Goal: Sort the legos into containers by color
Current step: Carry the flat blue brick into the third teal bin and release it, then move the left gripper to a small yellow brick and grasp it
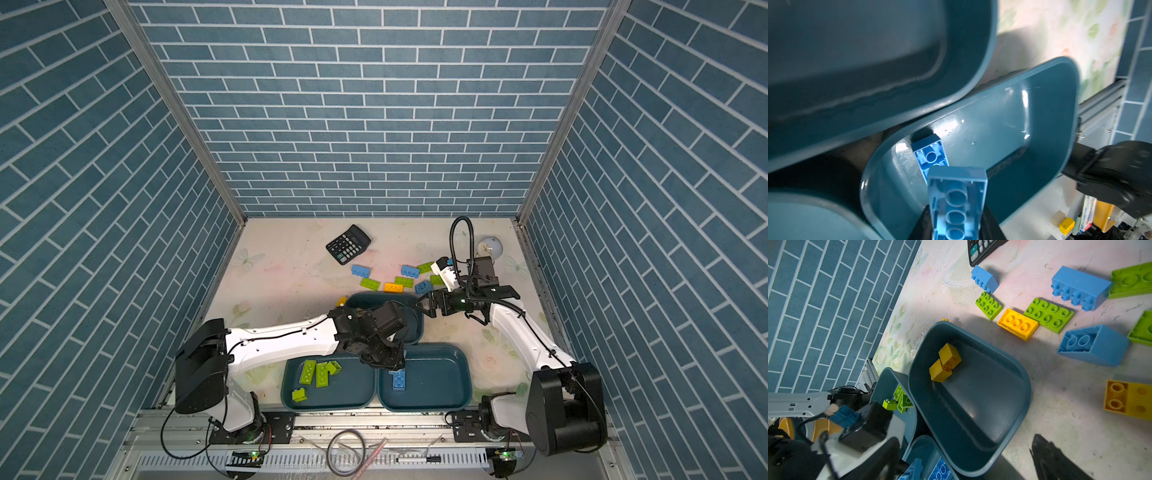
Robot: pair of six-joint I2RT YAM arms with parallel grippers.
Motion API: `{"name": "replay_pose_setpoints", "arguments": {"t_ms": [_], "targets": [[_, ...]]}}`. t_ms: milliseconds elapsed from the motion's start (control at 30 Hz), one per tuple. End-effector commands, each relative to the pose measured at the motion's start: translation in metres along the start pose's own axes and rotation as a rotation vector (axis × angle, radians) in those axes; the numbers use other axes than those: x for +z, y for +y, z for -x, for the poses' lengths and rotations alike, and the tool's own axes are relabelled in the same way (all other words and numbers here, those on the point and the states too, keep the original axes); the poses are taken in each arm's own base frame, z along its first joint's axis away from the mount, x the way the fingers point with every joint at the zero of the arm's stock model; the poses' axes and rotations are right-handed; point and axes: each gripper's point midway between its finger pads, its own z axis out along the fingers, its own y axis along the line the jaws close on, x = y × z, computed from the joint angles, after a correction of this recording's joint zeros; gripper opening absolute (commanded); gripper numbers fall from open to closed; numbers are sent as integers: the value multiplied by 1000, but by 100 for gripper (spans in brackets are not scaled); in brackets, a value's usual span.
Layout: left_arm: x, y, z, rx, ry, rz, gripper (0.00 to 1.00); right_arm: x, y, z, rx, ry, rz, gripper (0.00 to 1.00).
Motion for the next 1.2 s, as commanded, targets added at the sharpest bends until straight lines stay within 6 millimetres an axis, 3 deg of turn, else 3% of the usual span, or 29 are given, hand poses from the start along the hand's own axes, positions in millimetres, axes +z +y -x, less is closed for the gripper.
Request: {"name": "replay_pose_setpoints", "arguments": {"t_ms": [0,233,500,733,1000,1167], "targets": [[2,14,-7,-53,12,65,34,-4,2,-7,8,3,-8,99],[-7,22,-17,-67,37,113,45,-4,1,-9,9,4,-10,99],[-43,27,-13,-61,7,141,55,-5,1,-3,-3,4,-13,99],[-97,51,39,-17,-97,181,60,-4,1,9,-1,-13,-10,99],[-141,133,115,-53,-212,310,66,-3,0,33,-15,-32,-7,99],[-147,176,150,-11,-203,333,67,0,-2,42,-12,-40,-1,99]]}}
